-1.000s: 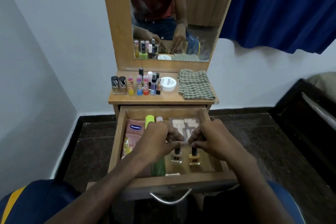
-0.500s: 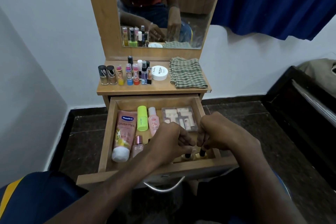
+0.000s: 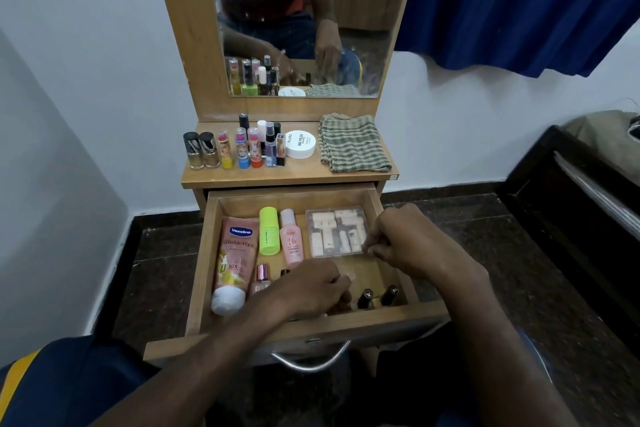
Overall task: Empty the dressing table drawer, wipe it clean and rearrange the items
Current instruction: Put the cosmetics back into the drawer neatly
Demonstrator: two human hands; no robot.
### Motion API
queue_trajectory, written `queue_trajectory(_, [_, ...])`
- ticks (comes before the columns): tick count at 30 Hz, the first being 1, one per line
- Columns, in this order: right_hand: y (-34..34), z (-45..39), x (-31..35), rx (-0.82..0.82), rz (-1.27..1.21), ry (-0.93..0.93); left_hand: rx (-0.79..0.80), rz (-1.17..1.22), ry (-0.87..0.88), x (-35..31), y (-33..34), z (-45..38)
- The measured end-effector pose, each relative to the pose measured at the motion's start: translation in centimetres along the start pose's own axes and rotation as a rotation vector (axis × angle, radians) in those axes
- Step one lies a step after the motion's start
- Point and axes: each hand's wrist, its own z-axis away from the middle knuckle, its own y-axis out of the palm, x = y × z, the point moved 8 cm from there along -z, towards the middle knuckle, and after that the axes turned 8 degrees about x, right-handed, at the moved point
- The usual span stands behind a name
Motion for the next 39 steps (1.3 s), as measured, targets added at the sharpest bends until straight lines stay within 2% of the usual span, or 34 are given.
queue_trajectory(5, [0.8,-0.3,-0.3,-0.022,-0.011,0.006,-0.024,0.012,-0.023,0.4,-0.4,-0.2])
queue_trajectory(7, [0.7,-0.3,0.3,-0.059,-0.018,-0.019,-0.076,-0.077,0.001,0.2,-1.9,0.2])
queue_trajectory(9, [0.1,-0.3,1.3,-0.137,-0.046,-0.063,-0.216,-0.261,0.067,-0.7,-4.7,1.2])
queue_trajectory(11, [-0.8,-0.3,2.5,-0.221,-0.082,-0.110,-0.367,-0.347,0.108,-1.8,-8.2,2.7])
queue_trajectory(16, [-3.8,-0.7,6.3,-0.375,-0.215,-0.211,-0.736,-0.195,0.213,-2.6,-17.6,7.7])
queue_trajectory(20, [-8.6,-2.5,10.0,-0.478,-0.306,-0.276,-1.066,-0.187,0.168,-1.8,-25.3,11.8])
queue_trajectory(22, [-11.5,-4.4,12.0,-0.514,-0.322,-0.323,-1.086,-0.253,0.122,-1.4,-28.0,12.0])
queue_trajectory(24, [-13.9,-7.2,14.0,-0.495,-0.260,-0.352,-1.029,-0.296,0.104,-1.1,-29.7,10.9])
queue_trajectory(27, [-15.9,-11.8,16.7,-0.325,-0.076,-0.349,-0.912,-0.287,0.118,-1.0,-30.8,8.6])
queue_trajectory(30, [-16.8,-14.9,18.6,-0.200,0.110,-0.367,-0.863,-0.327,0.095,-1.4,-30.9,6.9])
queue_trajectory(35, [-16.0,-17.7,19.1,-0.009,0.231,-0.328,-0.870,-0.351,0.054,-1.1,-31.5,6.1])
queue_trajectory(39, [-15.2,-18.8,18.9,0.034,0.262,-0.286,-0.934,-0.428,0.032,-1.5,-31.5,6.1])
